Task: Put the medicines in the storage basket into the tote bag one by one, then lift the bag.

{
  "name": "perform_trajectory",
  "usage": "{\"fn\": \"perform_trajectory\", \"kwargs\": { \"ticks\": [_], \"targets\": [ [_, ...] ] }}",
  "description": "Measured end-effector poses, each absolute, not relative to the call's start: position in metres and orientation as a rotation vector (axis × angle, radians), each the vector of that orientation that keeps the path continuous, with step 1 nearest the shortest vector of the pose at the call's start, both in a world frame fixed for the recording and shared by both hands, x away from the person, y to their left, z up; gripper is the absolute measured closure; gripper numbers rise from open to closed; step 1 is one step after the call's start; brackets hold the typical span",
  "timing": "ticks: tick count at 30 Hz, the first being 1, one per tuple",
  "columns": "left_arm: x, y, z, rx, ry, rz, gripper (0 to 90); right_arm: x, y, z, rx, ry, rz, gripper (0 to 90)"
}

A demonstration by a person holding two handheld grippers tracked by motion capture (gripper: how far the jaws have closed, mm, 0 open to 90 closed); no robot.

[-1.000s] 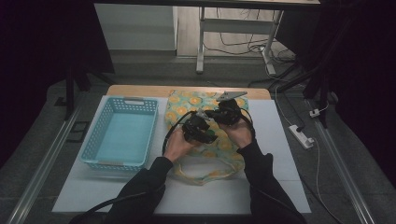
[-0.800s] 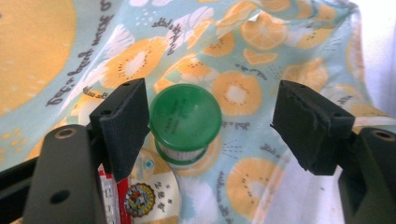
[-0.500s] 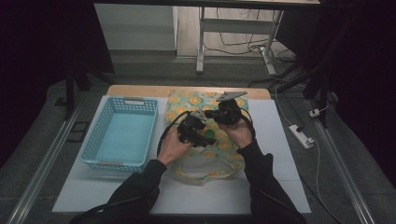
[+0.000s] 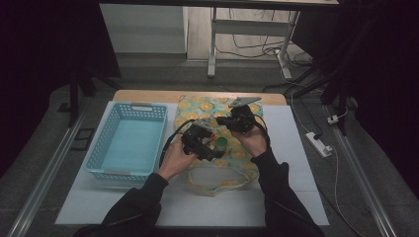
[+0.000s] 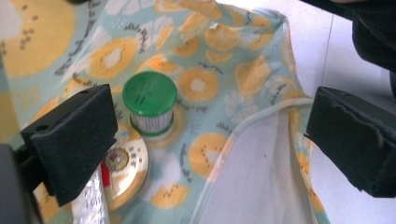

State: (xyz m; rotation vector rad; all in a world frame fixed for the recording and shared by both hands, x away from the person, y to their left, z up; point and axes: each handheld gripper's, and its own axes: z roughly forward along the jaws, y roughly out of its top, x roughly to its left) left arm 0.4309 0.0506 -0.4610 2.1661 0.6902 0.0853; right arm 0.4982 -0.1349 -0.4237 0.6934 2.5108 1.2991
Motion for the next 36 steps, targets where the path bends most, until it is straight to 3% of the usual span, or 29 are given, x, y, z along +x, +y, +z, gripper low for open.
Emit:
{"fn": "perform_trajectory", "kwargs": {
  "ticks": [36],
  "targets": [
    [0.383, 0.078, -0.493, 2.237, 0.791, 0.100, 0.1, 0.495, -0.133, -0.423, 0.678, 2.523, 1.293, 90.0]
  ]
}}
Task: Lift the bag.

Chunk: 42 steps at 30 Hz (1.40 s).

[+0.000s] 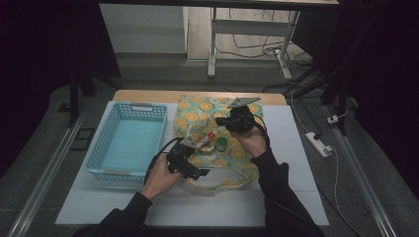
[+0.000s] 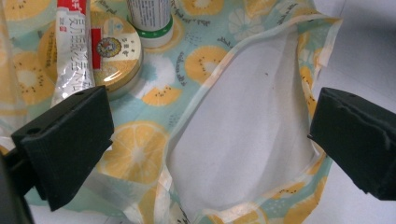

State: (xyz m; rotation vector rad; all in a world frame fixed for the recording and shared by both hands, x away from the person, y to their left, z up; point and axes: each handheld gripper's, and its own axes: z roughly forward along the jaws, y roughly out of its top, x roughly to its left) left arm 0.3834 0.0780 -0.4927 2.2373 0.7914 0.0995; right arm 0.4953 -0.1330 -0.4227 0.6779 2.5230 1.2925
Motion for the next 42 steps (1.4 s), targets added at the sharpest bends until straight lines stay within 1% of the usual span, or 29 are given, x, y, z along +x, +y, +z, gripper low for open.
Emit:
{"fn": "perform_trajectory", "kwargs": {
  "ticks": [14, 18, 22, 24, 26, 28, 32, 33, 39, 41, 42],
  "targets": [
    [0.387, 0.072, -0.515, 2.287, 0.793, 0.070, 1.2, 0.495, -0.132, -0.423, 0.672, 2.528, 1.290, 90.0],
    [0.387, 0.068, -0.521, 2.341, 0.793, 0.131, 2.8, 0.495, -0.132, -0.423, 0.671, 2.529, 1.289, 90.0],
    [0.388, 0.064, -0.526, 2.381, 0.780, 0.143, 3.4, 0.495, -0.132, -0.423, 0.672, 2.528, 1.291, 90.0],
    [0.389, 0.063, -0.530, 2.398, 0.796, 0.161, 4.1, 0.495, -0.132, -0.423, 0.675, 2.527, 1.290, 90.0],
    [0.390, 0.062, -0.532, 2.428, 0.808, 0.209, 5.5, 0.495, -0.132, -0.423, 0.673, 2.527, 1.290, 90.0],
    [0.391, 0.062, -0.532, 2.421, 0.826, 0.203, 6.8, 0.495, -0.132, -0.423, 0.672, 2.528, 1.288, 90.0],
    [0.391, 0.062, -0.530, 2.412, 0.860, 0.196, 14.4, 0.495, -0.132, -0.423, 0.671, 2.528, 1.289, 90.0],
    [0.391, 0.062, -0.529, 2.412, 0.870, 0.201, 18.0, 0.495, -0.132, -0.424, 0.671, 2.528, 1.288, 90.0],
    [0.395, 0.062, -0.522, 2.409, 0.949, 0.193, 44.3, 0.495, -0.131, -0.424, 0.670, 2.530, 1.286, 90.0],
    [0.397, 0.064, -0.521, 2.398, 0.981, 0.189, 55.1, 0.495, -0.132, -0.423, 0.670, 2.530, 1.286, 90.0],
    [0.398, 0.065, -0.521, 2.388, 1.000, 0.186, 59.1, 0.495, -0.132, -0.423, 0.670, 2.529, 1.287, 90.0]
  ]
}}
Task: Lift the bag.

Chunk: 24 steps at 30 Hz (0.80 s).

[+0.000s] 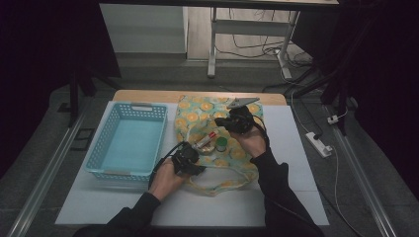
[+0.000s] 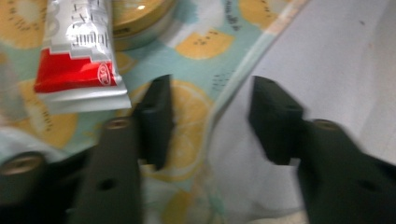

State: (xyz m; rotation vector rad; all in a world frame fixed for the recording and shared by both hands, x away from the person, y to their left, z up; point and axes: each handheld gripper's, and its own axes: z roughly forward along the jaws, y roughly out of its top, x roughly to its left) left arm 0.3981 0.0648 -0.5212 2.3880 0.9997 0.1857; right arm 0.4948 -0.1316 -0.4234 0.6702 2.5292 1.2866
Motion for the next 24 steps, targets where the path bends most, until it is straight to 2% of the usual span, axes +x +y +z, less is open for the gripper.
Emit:
{"fn": "perform_trajectory", "kwargs": {
  "ticks": [4, 6, 7, 17, 24],
  "targets": [
    [0.400, 0.068, -0.521, 2.366, 1.029, 0.174, 75.4, 0.495, -0.132, -0.423, 0.671, 2.529, 1.287, 90.0],
    [0.400, 0.068, -0.523, 2.348, 1.028, 0.140, 86.8, 0.495, -0.131, -0.424, 0.671, 2.530, 1.286, 90.0],
    [0.399, 0.067, -0.523, 2.350, 1.029, 0.144, 88.2, 0.495, -0.131, -0.424, 0.670, 2.531, 1.286, 90.0],
    [0.400, 0.061, -0.517, 2.352, 1.134, 0.123, 89.5, 0.494, -0.132, -0.422, 0.665, 2.533, 1.289, 90.0],
    [0.396, 0.057, -0.503, 2.342, 1.091, 0.167, 89.6, 0.494, -0.132, -0.421, 0.667, 2.536, 1.288, 90.0]
  ]
}}
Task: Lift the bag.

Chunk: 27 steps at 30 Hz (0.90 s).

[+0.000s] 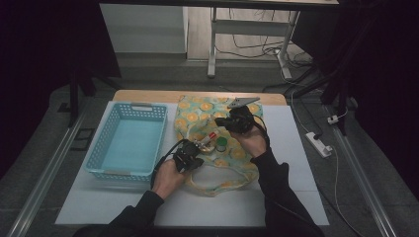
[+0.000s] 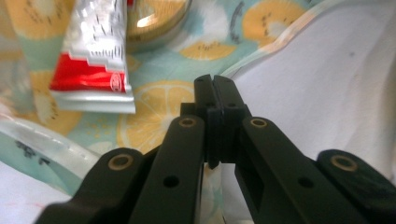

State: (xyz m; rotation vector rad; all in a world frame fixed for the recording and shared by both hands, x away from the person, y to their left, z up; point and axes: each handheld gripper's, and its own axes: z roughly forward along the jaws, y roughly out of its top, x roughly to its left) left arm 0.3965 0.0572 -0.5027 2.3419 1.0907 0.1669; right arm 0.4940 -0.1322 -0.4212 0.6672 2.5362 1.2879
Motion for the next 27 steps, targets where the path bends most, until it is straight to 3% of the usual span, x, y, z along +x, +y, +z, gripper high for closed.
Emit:
{"fn": "perform_trajectory", "kwargs": {
  "ticks": [4, 12, 27],
  "targets": [
    [0.396, 0.060, -0.492, 2.308, 1.072, 0.179, 89.6, 0.493, -0.132, -0.419, 0.666, 2.535, 1.297, 90.0],
    [0.402, 0.065, -0.478, 2.254, 1.007, 0.062, 89.6, 0.491, -0.132, -0.412, 0.652, 2.543, 1.307, 90.0],
    [0.416, 0.075, -0.443, 2.179, 0.964, 0.025, 89.7, 0.484, -0.130, -0.395, 0.608, 2.576, 1.294, 90.0]
  ]
}}
